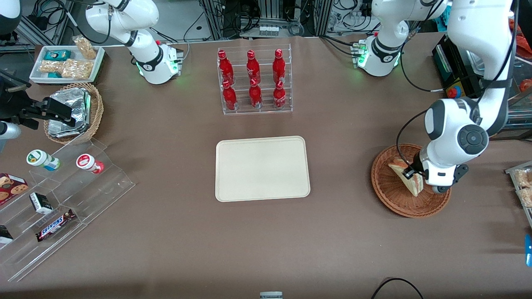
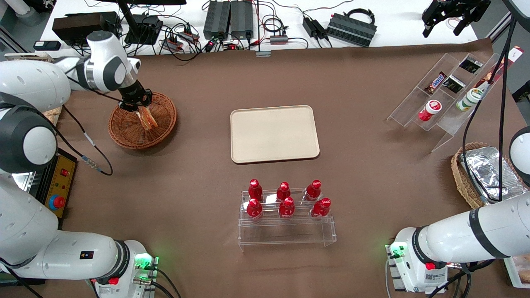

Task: Place sandwich from basket to tray
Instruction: 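Lift the sandwich and carry it with the left gripper over the white tray, then lower the sandwich onto the white tray and open the left gripper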

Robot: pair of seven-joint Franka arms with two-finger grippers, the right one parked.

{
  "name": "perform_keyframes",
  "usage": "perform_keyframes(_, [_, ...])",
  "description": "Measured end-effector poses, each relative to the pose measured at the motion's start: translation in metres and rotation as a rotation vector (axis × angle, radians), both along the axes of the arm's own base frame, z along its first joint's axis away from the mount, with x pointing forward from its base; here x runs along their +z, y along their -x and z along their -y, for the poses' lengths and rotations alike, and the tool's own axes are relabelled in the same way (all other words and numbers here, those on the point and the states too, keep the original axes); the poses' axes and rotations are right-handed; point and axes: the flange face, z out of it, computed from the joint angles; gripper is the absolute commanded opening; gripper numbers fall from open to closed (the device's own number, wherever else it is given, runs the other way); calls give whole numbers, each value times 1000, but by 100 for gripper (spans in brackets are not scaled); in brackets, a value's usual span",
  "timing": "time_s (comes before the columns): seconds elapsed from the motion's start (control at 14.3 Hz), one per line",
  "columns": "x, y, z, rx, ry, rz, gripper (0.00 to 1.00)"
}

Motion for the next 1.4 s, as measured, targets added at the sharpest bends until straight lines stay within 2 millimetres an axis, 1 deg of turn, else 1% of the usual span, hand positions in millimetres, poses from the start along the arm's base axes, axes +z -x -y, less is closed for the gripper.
perform_keyframes(0.07, [16,0,8,-129,14,-25,4])
perform_keyframes(0.14, [31,1,20,-268,34,-51,4])
perform_keyframes(0.21, [41,2,35,-371,60,-71,2])
perform_keyframes(0.28, [46,4,54,-426,91,-79,2])
perform_keyframes(0.35, [45,8,76,-460,122,-82,2])
perform_keyframes(0.42, [42,12,101,-489,145,-86,1])
perform_keyframes(0.56, [30,20,158,-521,156,-74,1])
perform_keyframes(0.7, [15,28,221,-502,141,-41,0])
perform_keyframes(0.84, [3,36,279,-470,131,-20,0])
perform_keyframes(1.05, [-4,44,358,-396,125,10,0])
perform_keyframes(1.12, [-7,47,383,-373,126,20,0])
perform_keyframes(1.19, [-10,50,403,-356,128,27,0])
perform_keyframes(1.33, [-20,55,436,-334,130,37,0])
perform_keyframes(1.4, [-25,57,449,-330,132,40,0])
